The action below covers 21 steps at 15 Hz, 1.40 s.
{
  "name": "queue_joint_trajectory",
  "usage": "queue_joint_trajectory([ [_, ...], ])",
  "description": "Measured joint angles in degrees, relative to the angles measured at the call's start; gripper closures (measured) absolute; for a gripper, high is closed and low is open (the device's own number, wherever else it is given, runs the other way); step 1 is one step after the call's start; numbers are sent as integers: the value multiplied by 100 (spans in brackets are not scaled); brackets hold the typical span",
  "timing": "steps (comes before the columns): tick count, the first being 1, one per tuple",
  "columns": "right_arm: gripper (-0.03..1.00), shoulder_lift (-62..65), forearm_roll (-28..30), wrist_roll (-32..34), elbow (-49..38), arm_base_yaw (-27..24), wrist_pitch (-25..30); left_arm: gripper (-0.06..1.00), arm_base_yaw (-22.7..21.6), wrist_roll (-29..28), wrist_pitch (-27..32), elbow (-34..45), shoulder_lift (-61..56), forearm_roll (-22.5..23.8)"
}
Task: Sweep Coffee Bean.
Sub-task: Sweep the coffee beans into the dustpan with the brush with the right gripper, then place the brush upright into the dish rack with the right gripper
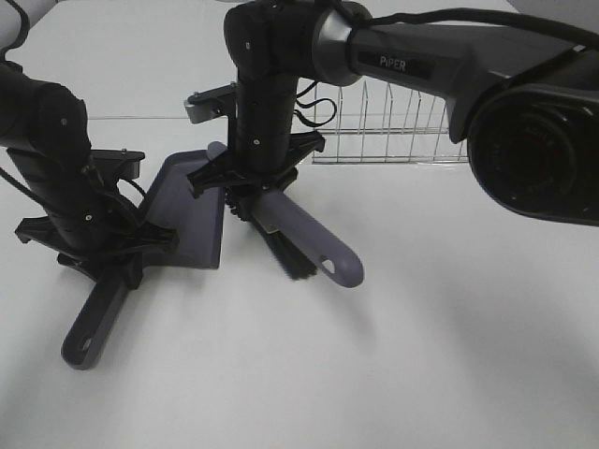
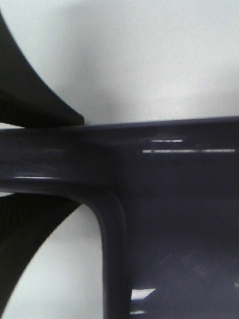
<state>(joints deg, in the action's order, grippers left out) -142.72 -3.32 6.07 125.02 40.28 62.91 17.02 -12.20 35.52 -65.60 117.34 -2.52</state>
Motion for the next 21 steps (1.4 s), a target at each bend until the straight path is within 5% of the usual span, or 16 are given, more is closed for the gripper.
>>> queue_joint_trajectory([
  [3,62,-80,-745,-46,510,11,11,58,0,0,0,0,0,0],
  [5,62,-126,-739,23,882,17,138,58,0,0,6,0,0,0],
  [9,62,-97,607,183,1954,17,699,58,0,0,6,0,0,-6],
  [12,62,304,1169,183,1977,-74,728,58,0,0,6,0,0,-6],
  [18,62,1261,1209,183,1879,-1077,739,58,0,0,6,0,0,-6],
  [21,62,2097,1192,183,779,-1690,733,58,0,0,6,0,0,-6],
])
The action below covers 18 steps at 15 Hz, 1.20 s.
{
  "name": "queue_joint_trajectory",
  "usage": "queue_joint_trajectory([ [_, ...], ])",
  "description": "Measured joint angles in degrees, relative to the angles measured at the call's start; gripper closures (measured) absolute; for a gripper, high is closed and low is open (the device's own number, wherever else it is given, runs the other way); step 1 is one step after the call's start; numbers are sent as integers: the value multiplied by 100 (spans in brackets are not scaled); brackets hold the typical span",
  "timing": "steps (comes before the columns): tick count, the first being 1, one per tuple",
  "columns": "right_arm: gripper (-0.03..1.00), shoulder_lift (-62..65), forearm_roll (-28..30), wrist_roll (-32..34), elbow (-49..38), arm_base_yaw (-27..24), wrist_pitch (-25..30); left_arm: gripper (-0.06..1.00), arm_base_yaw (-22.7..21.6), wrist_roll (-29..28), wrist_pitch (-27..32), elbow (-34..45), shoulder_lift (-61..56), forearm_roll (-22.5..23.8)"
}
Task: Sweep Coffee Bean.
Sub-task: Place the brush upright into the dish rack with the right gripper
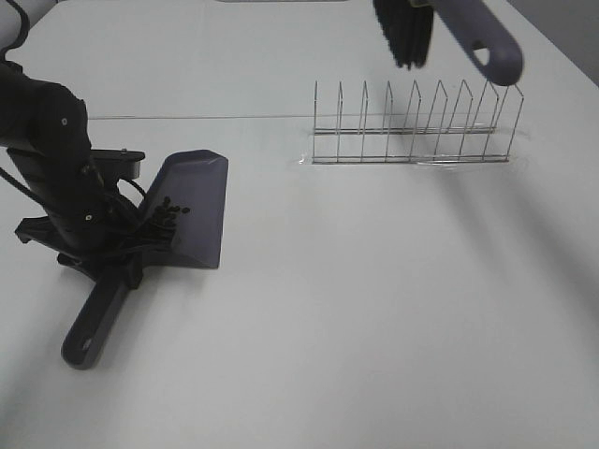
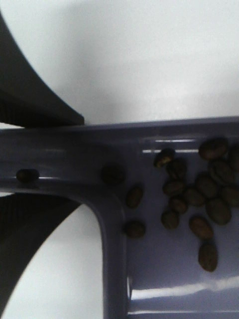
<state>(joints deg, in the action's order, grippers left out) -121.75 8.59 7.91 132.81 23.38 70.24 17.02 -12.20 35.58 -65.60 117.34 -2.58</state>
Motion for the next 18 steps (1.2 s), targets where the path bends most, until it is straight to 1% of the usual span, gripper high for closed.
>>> queue_joint_trajectory([
  [3,62,756,6,195,-1547,-653,-6,58,0,0,11,0,0,0],
  [5,62,1100,11,292,-2475,-991,-6,58,0,0,11,0,0,0],
  [7,62,1209,40,292,-3191,-1089,-6,58,0,0,11,0,0,0],
  [10,62,1209,-321,292,-4085,-1083,-92,58,0,0,11,0,0,0],
  [12,62,1169,-390,315,-4291,-1083,-481,58,0,0,11,0,0,0],
  [14,62,963,-390,315,-4274,-1083,-779,58,0,0,11,0,0,0],
  [15,62,590,-361,315,-4160,-1083,-796,58,0,0,11,0,0,0],
  [18,62,195,-155,321,-3896,-1083,-791,58,0,0,11,0,0,0],
])
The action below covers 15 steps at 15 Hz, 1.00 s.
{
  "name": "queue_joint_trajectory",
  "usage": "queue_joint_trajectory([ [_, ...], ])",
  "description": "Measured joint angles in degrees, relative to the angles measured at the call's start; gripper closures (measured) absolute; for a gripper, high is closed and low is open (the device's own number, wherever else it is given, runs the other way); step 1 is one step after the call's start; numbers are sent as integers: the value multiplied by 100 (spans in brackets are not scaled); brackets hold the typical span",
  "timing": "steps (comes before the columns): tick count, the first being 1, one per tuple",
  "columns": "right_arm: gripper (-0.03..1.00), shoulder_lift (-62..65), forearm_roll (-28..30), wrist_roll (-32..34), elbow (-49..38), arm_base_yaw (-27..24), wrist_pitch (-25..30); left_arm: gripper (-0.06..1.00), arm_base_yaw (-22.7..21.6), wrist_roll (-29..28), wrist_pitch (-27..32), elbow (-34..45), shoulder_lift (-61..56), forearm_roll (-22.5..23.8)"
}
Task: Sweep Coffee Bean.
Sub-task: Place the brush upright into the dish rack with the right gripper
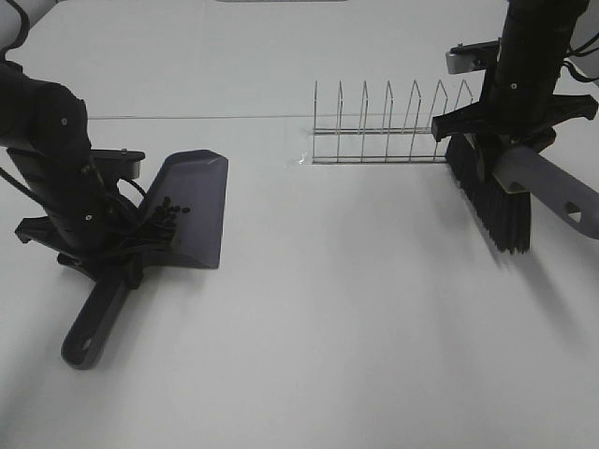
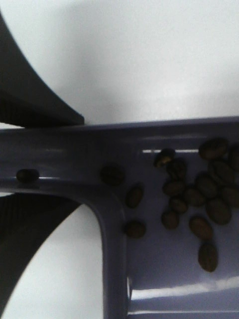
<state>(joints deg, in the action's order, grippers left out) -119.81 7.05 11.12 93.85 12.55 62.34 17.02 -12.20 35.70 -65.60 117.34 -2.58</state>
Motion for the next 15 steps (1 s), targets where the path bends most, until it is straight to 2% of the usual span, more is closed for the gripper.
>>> queue_joint_trajectory([
  [15,62,-1146,361,115,1851,-57,40,58,0,0,0,0,0,0],
])
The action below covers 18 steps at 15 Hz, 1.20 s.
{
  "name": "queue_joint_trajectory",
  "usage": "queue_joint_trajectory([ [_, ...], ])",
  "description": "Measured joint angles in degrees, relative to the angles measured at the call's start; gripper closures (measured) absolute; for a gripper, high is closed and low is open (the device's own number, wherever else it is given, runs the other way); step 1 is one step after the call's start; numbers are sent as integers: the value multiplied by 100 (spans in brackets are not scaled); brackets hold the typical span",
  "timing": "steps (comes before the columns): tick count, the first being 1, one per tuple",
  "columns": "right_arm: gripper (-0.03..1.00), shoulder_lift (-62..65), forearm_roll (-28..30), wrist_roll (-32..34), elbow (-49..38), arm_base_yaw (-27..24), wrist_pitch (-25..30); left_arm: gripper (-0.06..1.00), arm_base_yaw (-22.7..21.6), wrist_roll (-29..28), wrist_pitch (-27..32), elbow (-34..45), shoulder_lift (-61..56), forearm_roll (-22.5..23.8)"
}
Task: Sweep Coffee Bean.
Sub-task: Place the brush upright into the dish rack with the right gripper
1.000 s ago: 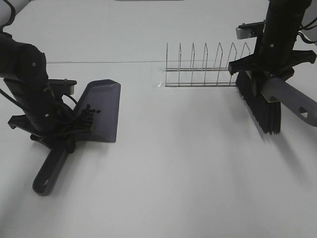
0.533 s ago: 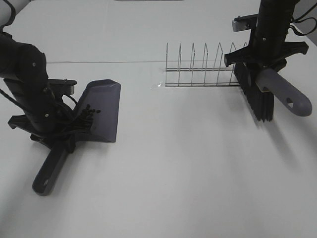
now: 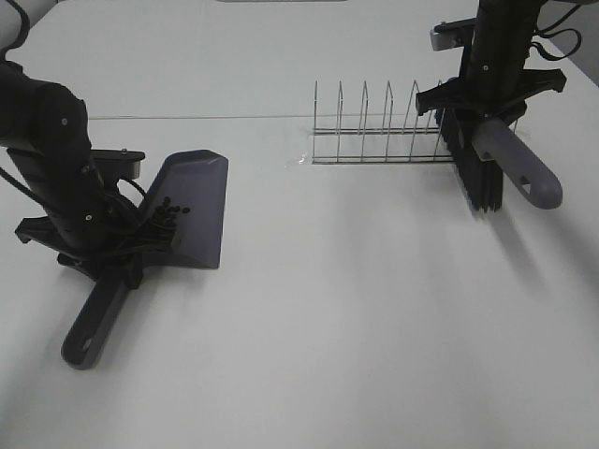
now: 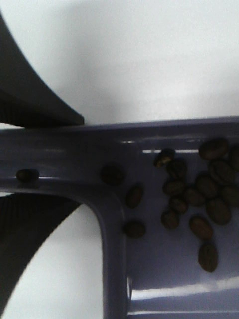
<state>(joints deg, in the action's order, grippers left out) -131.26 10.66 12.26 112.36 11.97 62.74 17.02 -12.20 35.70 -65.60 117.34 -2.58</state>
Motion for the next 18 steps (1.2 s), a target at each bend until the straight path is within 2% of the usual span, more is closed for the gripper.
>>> queue_joint_trajectory([
  [5,62,-172,-92,-115,229,-97,-487,58,0,0,0,0,0,0],
  [12,60,-441,-57,-23,264,-97,-573,58,0,0,0,0,0,0],
  [16,23,-424,23,6,264,-120,-556,58,0,0,0,0,0,0],
  [18,18,-281,11,6,264,-120,-556,58,0,0,0,0,-11,0],
])
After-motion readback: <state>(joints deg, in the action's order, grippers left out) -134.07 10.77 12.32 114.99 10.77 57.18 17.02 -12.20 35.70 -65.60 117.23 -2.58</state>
